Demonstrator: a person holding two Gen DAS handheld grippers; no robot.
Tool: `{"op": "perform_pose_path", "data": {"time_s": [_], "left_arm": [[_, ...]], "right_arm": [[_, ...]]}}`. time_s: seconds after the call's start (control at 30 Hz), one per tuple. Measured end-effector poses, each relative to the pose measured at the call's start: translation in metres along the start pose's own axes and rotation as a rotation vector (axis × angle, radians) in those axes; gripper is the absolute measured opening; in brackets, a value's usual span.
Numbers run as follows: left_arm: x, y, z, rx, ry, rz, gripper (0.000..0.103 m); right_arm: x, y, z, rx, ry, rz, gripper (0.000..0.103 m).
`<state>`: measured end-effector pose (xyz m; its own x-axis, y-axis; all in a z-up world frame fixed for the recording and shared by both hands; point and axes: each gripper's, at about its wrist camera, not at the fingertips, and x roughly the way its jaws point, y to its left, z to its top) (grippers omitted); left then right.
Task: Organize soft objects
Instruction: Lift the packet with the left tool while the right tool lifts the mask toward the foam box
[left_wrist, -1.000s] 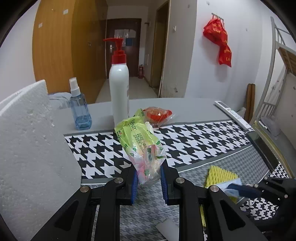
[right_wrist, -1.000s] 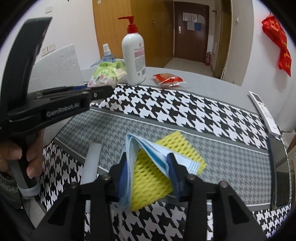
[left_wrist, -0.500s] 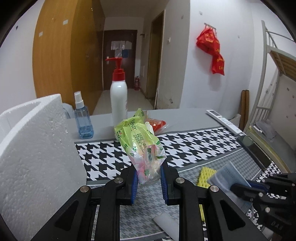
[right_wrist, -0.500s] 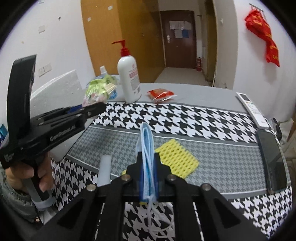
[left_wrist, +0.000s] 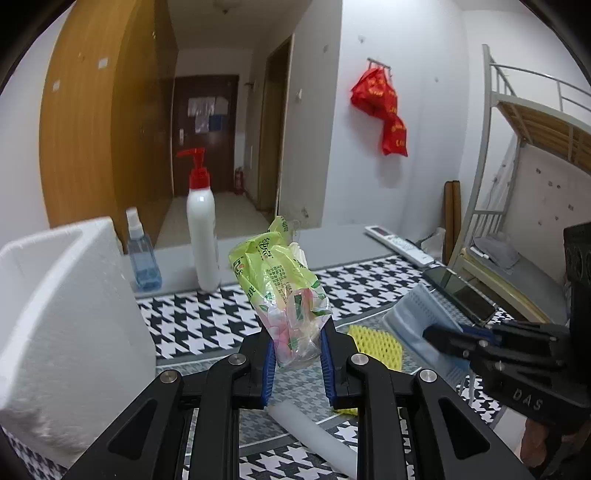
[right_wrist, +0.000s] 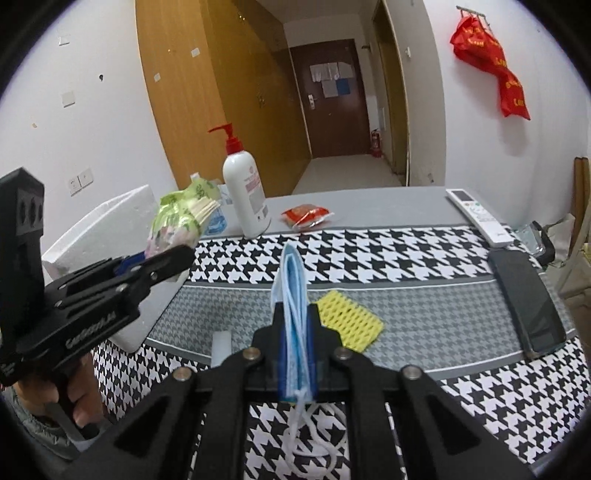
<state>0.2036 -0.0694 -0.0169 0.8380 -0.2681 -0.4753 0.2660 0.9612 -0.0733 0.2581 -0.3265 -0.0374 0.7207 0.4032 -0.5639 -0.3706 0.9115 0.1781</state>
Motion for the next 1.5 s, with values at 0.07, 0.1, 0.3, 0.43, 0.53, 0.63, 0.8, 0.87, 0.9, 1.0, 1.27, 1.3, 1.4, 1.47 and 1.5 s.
{"op": "perform_pose_path", "data": {"time_s": [0.07, 0.1, 0.3, 0.43, 0.53, 0.63, 0.8, 0.87, 0.9, 1.0, 1.27, 1.3, 1.4, 1.47, 1.5], "left_arm": [[-0.006, 0.0, 0.0, 0.01, -0.024, 0.012, 0.022], [-0.008, 0.0, 0.0, 0.018, -0.031, 0.021, 0.022], [-0.025, 0.001, -0.003, 0.036, -0.046, 0.037, 0.022], [-0.037, 0.002, -0.005, 0.049, -0.069, 0.05, 0.022], [-0.047, 0.003, -0.005, 0.049, -0.082, 0.061, 0.022], [-0.055, 0.002, -0.006, 0.052, -0.092, 0.066, 0.022], [-0.069, 0.003, -0.008, 0.035, -0.112, 0.09, 0.022], [-0.074, 0.004, -0.008, 0.032, -0.122, 0.092, 0.023], [-0.078, 0.004, -0.008, 0.031, -0.127, 0.093, 0.023], [-0.087, 0.005, -0.005, 0.034, -0.147, 0.092, 0.022], [-0.099, 0.014, 0.001, 0.04, -0.173, 0.09, 0.022], [-0.101, 0.014, 0.001, 0.041, -0.178, 0.089, 0.022], [-0.107, 0.014, 0.004, 0.051, -0.198, 0.09, 0.022], [-0.111, 0.015, 0.006, 0.052, -0.207, 0.09, 0.022], [-0.113, 0.016, 0.008, 0.047, -0.211, 0.087, 0.022]], "right_arm": [[-0.007, 0.002, 0.002, 0.002, -0.024, -0.013, 0.012], [-0.011, 0.003, 0.002, 0.002, -0.034, -0.018, 0.012], [-0.024, 0.013, 0.001, -0.014, -0.06, -0.042, 0.012], [-0.043, 0.018, 0.002, -0.011, -0.102, -0.04, 0.012], [-0.052, 0.023, 0.001, -0.021, -0.123, -0.039, 0.012], [-0.055, 0.023, -0.001, 0.0, -0.129, -0.038, 0.012], [-0.066, 0.029, -0.003, 0.0, -0.165, -0.027, 0.012], [-0.069, 0.032, -0.003, -0.007, -0.176, -0.027, 0.012], [-0.071, 0.033, -0.003, -0.011, -0.18, -0.026, 0.012], [-0.073, 0.04, -0.002, -0.025, -0.189, -0.022, 0.012], [-0.079, 0.051, 0.001, -0.044, -0.22, -0.007, 0.012], [-0.079, 0.051, 0.001, -0.043, -0.222, -0.007, 0.012], [-0.078, 0.054, 0.005, -0.049, -0.23, 0.002, 0.012], [-0.078, 0.056, 0.008, -0.053, -0.234, 0.009, 0.012], [-0.077, 0.057, 0.009, -0.056, -0.236, 0.01, 0.012]]}}
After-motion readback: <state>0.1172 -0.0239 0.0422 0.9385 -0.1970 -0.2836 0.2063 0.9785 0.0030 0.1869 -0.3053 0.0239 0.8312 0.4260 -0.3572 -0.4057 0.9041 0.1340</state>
